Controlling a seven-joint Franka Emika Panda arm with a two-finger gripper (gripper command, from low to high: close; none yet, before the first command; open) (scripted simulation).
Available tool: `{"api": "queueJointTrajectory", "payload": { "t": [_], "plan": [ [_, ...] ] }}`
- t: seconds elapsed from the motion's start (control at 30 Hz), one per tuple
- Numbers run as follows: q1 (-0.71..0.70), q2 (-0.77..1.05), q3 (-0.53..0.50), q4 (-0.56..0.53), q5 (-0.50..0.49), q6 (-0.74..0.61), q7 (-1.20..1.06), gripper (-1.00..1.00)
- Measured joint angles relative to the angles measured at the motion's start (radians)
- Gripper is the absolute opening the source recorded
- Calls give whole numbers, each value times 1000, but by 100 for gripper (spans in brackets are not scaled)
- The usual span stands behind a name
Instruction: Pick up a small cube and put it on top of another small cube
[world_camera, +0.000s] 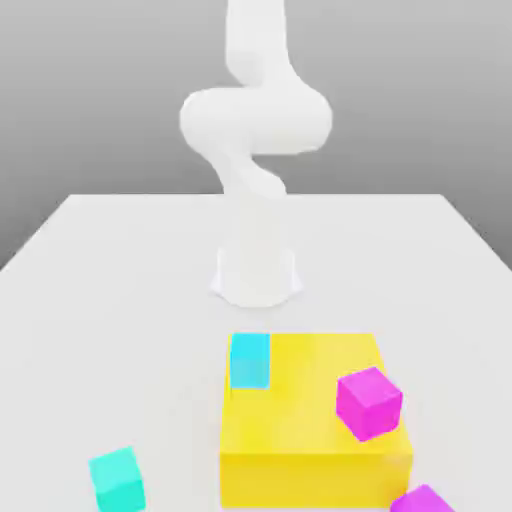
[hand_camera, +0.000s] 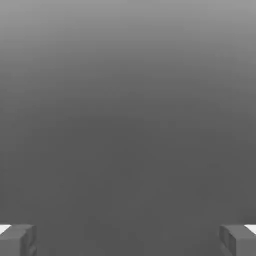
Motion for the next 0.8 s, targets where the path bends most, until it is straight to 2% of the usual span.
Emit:
{"api": "queueJointTrajectory", "payload": {
  "t": [0.33, 0.53, 0.8],
  "plan": [
    [-175, 370, 59, -29, -82, 124, 319, 0],
    [-235, 588, 49, -46, -120, 197, 499, 0],
    [-296, 870, 20, -71, -76, 302, 673, 0]
  ]
}}
